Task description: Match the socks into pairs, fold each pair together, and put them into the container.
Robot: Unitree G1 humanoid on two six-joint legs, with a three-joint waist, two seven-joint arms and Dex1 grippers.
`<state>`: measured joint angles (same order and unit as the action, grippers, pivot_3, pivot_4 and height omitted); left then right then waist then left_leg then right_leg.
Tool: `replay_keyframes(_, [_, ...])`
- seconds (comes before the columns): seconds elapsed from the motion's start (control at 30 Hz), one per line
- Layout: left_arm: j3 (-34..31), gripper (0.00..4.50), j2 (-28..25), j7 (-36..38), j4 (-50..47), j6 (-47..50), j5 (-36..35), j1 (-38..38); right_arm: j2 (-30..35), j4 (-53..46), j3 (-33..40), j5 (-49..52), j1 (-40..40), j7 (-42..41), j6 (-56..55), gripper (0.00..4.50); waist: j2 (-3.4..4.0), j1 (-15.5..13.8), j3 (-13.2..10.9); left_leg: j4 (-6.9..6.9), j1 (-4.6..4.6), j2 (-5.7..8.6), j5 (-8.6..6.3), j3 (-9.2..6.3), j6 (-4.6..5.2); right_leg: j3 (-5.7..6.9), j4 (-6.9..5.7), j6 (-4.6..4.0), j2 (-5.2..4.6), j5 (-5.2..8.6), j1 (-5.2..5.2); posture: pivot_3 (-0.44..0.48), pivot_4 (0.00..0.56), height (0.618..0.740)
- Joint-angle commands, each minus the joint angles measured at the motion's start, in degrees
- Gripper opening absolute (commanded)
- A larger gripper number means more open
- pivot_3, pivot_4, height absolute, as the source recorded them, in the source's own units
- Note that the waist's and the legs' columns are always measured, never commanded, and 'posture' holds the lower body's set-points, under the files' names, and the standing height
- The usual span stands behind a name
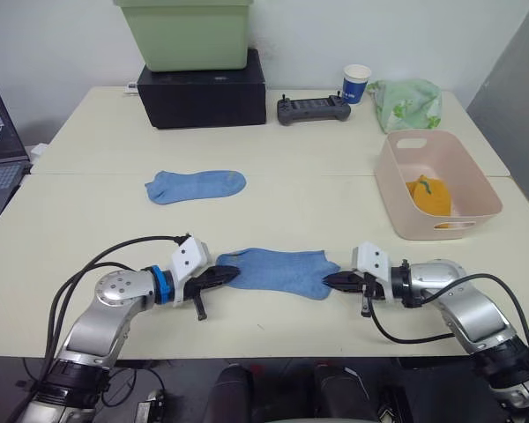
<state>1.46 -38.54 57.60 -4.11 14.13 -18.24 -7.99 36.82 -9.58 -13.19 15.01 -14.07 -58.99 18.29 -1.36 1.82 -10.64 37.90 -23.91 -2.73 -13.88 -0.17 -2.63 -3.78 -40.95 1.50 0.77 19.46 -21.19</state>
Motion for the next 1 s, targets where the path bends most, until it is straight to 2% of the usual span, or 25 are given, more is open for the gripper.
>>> replay_keyframes(0.03, [-2.0, 0.02, 1.2, -1.5, -1.5, 2.0, -2.5, -2.3, -4.4, -3.5, 3.2, 4.0, -2.2, 3.3, 1.4, 0.00, 0.00, 0.0, 0.0, 0.00, 0.00, -0.01, 0.00, -0.02, 0.00, 0.00, -0.01, 0.00, 0.01, 0.00, 0.00, 0.000, 0.150, 0.740])
replay_keyframes(0.23, [1.4, 0.02, 3.6, -3.1, 3.2, 1.2, 1.5, -5.1, -11.0, 5.3, 0.9, -5.0, -4.3, 12.6, -5.2, 0.00, 0.00, 0.0, 0.0, -0.01, 0.00, 0.02, 0.00, -0.01, -0.01, -0.01, 0.00, 0.00, 0.05, 0.00, -0.03, 0.000, 0.150, 0.740])
replay_keyframes(0.4, [1.7, 0.02, 3.6, -4.3, 7.2, 0.8, 3.8, -5.9, -10.5, 10.3, -0.7, -9.9, -1.8, 14.2, -8.7, 0.00, 0.00, -0.1, 0.0, -0.01, -0.08, 0.01, 0.00, 0.05, -0.01, -0.03, 0.02, 0.00, 0.01, 0.00, -0.11, 0.000, 0.150, 0.740])
replay_keyframes(0.47, [0.8, 0.02, 2.9, -4.1, 8.7, 0.1, 4.0, -5.9, -9.6, 11.1, 0.9, -9.9, -1.0, 14.5, -9.8, 0.00, 0.02, 0.0, 0.0, -0.01, -0.01, 0.02, 0.00, 0.13, -0.01, -0.03, -0.03, 0.00, 0.01, 0.00, -0.09, 0.000, 0.150, 0.740])
replay_keyframes(0.67, [-1.6, 0.02, 0.7, 0.0, 6.3, 0.5, 0.4, -4.3, -7.4, 9.8, 5.9, -7.6, -0.5, 14.0, -10.8, 0.00, 0.02, 0.0, 0.0, -0.01, 0.03, 0.01, 0.00, 0.12, -0.01, -0.02, -0.03, 0.00, 0.02, 0.00, -0.03, 0.000, 0.150, 0.740])
replay_keyframes(0.8, [-3.9, 0.02, -0.1, 1.7, 2.8, -1.0, -1.9, -2.8, -8.0, 4.4, 8.0, -2.9, -1.0, 12.0, -9.0, 0.00, 0.03, 0.0, 0.0, -0.04, 0.00, -0.03, 0.00, 0.13, -0.01, -0.05, -0.03, 0.00, 0.02, 0.00, -0.10, 0.000, 0.150, 0.740])
replay_keyframes(1.0, [-1.9, 0.02, -2.1, 4.5, -2.2, -2.6, -0.5, 0.5, -8.8, -3.5, 2.8, -0.1, -1.3, 8.3, -2.9, 0.00, 0.03, 0.1, 0.0, -0.04, 0.00, -0.05, 0.00, 0.11, -0.01, -0.14, -0.02, 0.00, 0.02, 0.00, -0.09, 0.000, 0.150, 0.740])
